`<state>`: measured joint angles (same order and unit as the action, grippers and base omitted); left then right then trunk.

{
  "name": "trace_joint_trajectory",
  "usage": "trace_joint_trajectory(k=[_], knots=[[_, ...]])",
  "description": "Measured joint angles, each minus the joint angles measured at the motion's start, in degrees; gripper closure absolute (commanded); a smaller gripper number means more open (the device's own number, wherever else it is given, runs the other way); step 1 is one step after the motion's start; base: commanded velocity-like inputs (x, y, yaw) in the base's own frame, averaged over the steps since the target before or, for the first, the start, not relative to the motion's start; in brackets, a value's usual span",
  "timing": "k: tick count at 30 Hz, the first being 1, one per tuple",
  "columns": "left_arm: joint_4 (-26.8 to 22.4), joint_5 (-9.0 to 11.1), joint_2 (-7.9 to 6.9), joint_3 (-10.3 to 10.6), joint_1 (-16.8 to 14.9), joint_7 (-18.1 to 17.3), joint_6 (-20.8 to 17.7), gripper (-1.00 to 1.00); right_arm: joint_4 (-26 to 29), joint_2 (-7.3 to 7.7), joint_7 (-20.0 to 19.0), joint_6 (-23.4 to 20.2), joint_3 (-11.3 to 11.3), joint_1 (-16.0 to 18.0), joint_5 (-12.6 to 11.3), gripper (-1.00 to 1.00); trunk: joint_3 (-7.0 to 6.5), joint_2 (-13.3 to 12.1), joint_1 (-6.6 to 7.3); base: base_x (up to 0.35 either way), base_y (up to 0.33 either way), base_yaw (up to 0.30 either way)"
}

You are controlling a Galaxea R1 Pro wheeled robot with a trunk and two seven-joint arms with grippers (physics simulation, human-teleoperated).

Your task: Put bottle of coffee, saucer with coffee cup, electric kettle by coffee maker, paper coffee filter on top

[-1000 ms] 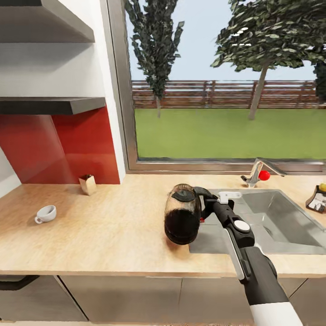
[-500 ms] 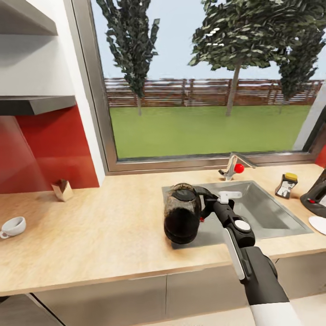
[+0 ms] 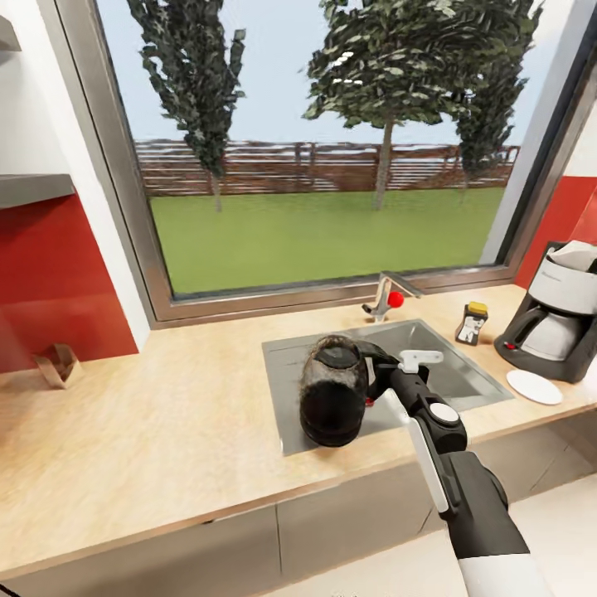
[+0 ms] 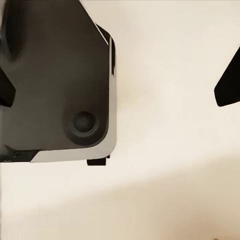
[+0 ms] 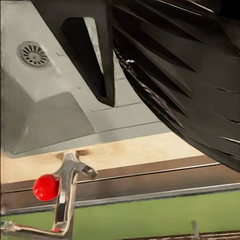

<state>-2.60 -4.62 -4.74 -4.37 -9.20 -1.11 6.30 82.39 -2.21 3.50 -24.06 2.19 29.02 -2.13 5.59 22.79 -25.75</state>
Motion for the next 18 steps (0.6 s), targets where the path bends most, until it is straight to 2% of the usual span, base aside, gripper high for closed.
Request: trace_joint_trajectory(k=[18], knots=[[0.1, 0.1, 0.01, -0.1, 0.0, 0.0, -0.1, -1.00, 0.1, 0.01, 0.0, 0.0, 0.0, 0.0, -0.1, 1.00, 0.00, 0.0, 0.00, 0.000, 0.000, -0.300]])
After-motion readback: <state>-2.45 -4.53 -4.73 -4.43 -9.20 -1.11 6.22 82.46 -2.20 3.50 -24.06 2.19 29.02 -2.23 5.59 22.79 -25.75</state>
